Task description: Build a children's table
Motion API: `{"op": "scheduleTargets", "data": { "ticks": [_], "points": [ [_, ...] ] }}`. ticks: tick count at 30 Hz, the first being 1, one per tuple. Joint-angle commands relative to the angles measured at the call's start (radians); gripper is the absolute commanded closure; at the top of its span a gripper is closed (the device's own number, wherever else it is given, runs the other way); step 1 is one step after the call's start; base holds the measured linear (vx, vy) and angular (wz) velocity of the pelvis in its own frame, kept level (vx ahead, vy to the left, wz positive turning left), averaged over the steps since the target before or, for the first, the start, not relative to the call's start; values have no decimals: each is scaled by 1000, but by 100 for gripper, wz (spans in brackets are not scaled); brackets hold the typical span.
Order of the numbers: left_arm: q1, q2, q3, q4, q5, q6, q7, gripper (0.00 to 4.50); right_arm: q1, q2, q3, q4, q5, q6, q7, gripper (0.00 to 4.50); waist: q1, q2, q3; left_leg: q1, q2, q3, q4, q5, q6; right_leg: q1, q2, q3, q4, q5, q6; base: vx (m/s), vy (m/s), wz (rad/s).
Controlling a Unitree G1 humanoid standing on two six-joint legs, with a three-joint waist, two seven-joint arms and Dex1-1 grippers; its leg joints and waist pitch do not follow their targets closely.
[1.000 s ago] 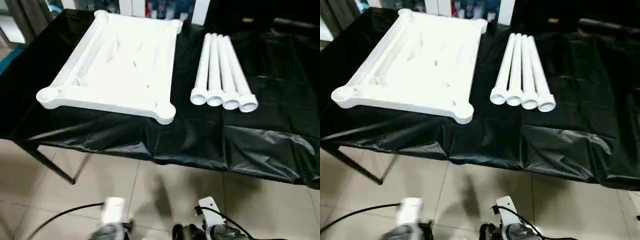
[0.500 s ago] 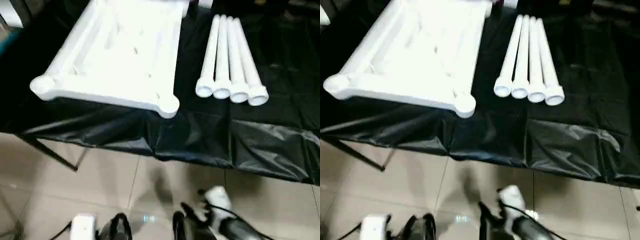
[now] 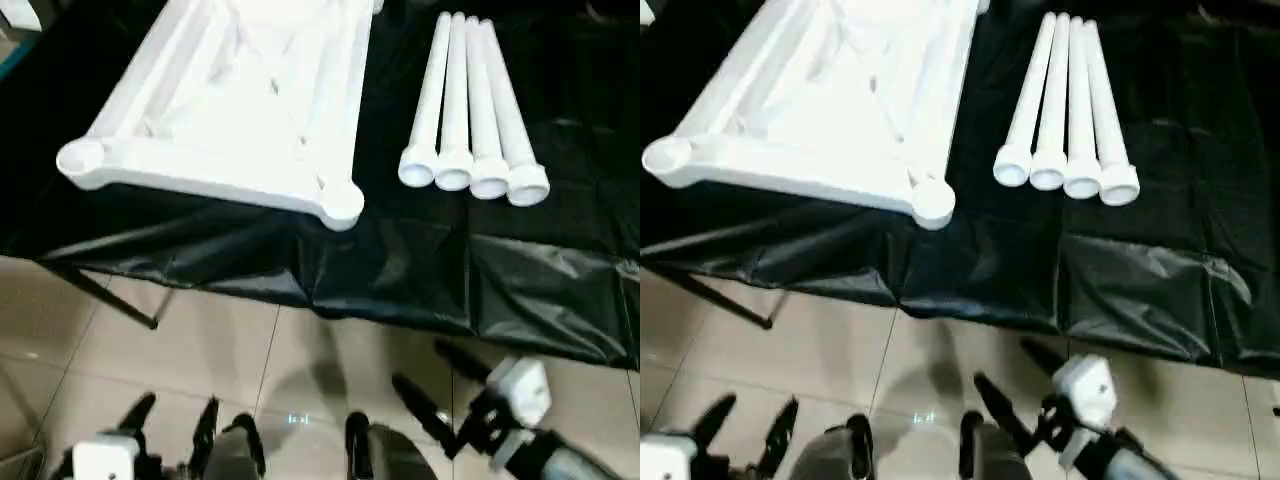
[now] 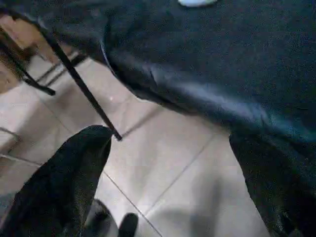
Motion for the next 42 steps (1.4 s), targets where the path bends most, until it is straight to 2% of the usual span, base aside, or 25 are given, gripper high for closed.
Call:
{"op": "scheduleTargets", "data": {
  "ticks": [1, 3, 6, 8, 9, 10, 11, 13, 14, 15, 16, 17, 18, 22, 26, 28, 30, 31, 33, 34, 35, 36, 38, 41, 42],
  "points": [
    [12, 1, 20, -49, -24, 33, 25, 6, 11, -28, -9, -75, 72, 37, 10, 21, 2, -13, -39, 18, 57, -41, -66, -194, 46, 34, -73, 53, -60, 41, -95, 0, 0, 0],
    [-37, 6, 33, -97, -20, 86, 42, 6, -33, -24, -23, -116, 114, 83, 4, 21, 2, -9, -43, 19, 54, -41, -63, -154, 52, 33, -70, 51, -52, 110, -96, 0, 0, 0],
    [-117, 13, 49, -114, -3, 135, 60, 6, -122, 29, -49, -96, 92, 118, -51, 21, -5, -8, -57, 21, 45, -39, -54, -74, 63, 34, -62, 44, -41, 196, -122, 0, 0, 0],
    [-230, 22, 68, -113, 6, 192, 90, 6, -246, 108, -82, -22, 25, 123, -162, 21, -7, -8, -63, 19, 42, -37, -51, -53, 60, 35, -62, 44, -36, 193, -145, 0, 0, 0],
    [-313, 32, 72, -90, 26, 206, 103, 6, -339, 145, -100, 45, 51, 183, -232, 21, -9, -19, -78, 25, 39, -33, -45, -36, 54, 39, -59, 43, -32, 189, -158, 0, 0, 0],
    [-374, 46, 67, -56, 47, 215, 100, 6, -406, 172, -111, 105, 76, 223, -274, 21, -10, -16, -78, 23, 33, -36, -47, -17, 52, 42, -56, 43, -28, 193, -164, 0, 0, 0],
    [-423, 59, 64, -20, 85, 204, 102, 6, -457, 188, -110, 153, 66, 227, -301, 21, -10, -16, -88, 29, 28, -32, -41, -7, 46, 36, -53, 42, -27, 144, -170, 0, 0, 0],
    [-434, 62, 65, -14, 88, 209, 104, 6, -466, 190, -109, 159, 66, 228, -305, 21, -4, -13, -95, 25, 32, -29, -35, 12, 40, 42, -57, 46, -20, 172, -174, -32, -4, 1],
    [-495, 76, 70, 20, 104, 235, 118, 6, -516, 202, -99, 193, 66, 235, -325, 21, -4, -24, -109, 23, 32, -27, -30, 33, 45, 51, -55, 47, -15, 210, -174, 0, 0, 0],
    [-495, 76, 70, 20, 104, 235, 118, 6, -516, 202, -99, 193, 66, 235, -325, 21, -3, -21, -113, 21, 26, -29, -28, 69, 53, 51, -51, 46, -9, 264, -172, 0, 0, 0],
    [-571, 78, 81, 45, 88, 264, 133, 6, -569, 210, -95, 221, 50, 221, -345, 21, -3, -11, -136, 29, 23, -27, -22, 97, 47, 50, -48, 44, -3, 293, -187, 0, 0, 0],
    [-635, 80, 95, 63, 65, 310, 147, 6, -613, 222, -93, 242, 20, 219, -362, 21, -2, -13, -132, 23, 23, -27, -22, 90, 45, 50, -48, 44, -3, 285, -194, 0, 0, 0],
    [-708, 71, 101, 81, 61, 332, 168, 6, -656, 225, -103, 262, -4, 210, -377, 21, -3, -1, -156, 23, 23, -26, -16, 78, 26, 57, -48, 42, 3, 257, -215, -51, -9, 2],
    [-849, 70, 89, 154, 75, 362, 166, 6, -731, 244, -113, 331, -77, 187, -428, 21, 2, -5, -157, 14, 21, -26, -18, 26, 21, 54, -49, 41, -5, 173, -214, -30, -3, 1],
    [-885, 87, 68, 146, 110, 405, 153, 6, -732, 261, -82, 414, -129, 129, -449, 21, 6, -16, -196, 14, 25, -29, -13, -48, 5, 59, -54, 39, -12, 28, -201, 0, 0, 0],
    [-883, 88, 67, 137, 104, 412, 151, 6, -725, 274, -70, 429, -120, 128, -442, 21, 8, -17, -203, 12, 25, -29, -12, -52, 4, 59, -53, 38, -12, 16, -198, 0, 0, 0],
    [-882, 84, 69, 129, 99, 424, 161, 6, -718, 290, -55, 431, -119, 139, -441, 21, 9, -3, -206, 9, 26, -34, -14, -76, -2, 52, -53, 37, -13, -2, -191, 0, 0, 0],
    [-882, 80, 69, 129, 96, 426, 163, 6, -717, 292, -54, 427, -118, 139, -437, 21, 7, -10, -209, 10, 25, -32, -13, -89, -4, 51, -49, 35, -15, -6, -186, 0, 0, 0],
    [-886, 63, 66, 138, 94, 428, 173, 6, -709, 296, -40, 409, -127, 136, -422, 21, 9, -7, -210, 20, 28, -34, -21, -207, -26, 55, -49, 32, -25, -142, -173, 0, 0, 0],
    [-889, 57, 62, 145, 97, 425, 176, 6, -704, 294, -32, 404, -136, 132, -416, 21, 11, -4, -204, 34, 29, -35, -29, -318, -41, 52, -48, 28, -40, -289, -154, 0, 0, 0],
    [-889, 57, 62, 145, 97, 425, 176, 6, -704, 294, -32, 404, -136, 132, -416, 21, 10, -2, -203, 43, 28, -35, -31, -373, -46, 50, -45, 25, -48, -361, -146, 0, 0, 0],
    [-893, 50, 59, 155, 93, 423, 171, 6, -701, 294, -30, 406, -143, 124, -414, 21, 10, 8, -202, 67, 25, -36, -33, -466, -48, 50, -39, 14, -64, -477, -141, 0, 0, 0],
    [-903, 45, 56, 173, 89, 425, 158, 6, -702, 299, -36, 421, -148, 109, -406, 21, 8, 12, -201, 79, 17, -36, -38, -501, -28, 70, -34, 3, -87, -551, -143, 0, 0, 0],
    [-913, 45, 57, 192, 88, 426, 154, 6, -712, 299, -42, 434, -153, 100, -403, 21, 9, 22, -213, 88, 15, -35, -46, -463, -8, 92, -36, 5, -93, -522, -163, 0, 0, 0],
    [-914, 45, 57, 192, 88, 426, 154, 6, -712, 299, -42, 434, -153, 100, -403, 21, 8, 20, -215, 90, 14, -34, -47, -461, -4, 94, -33, 5, -93, -510, -171, 0, 0, 0]
  ]
}}
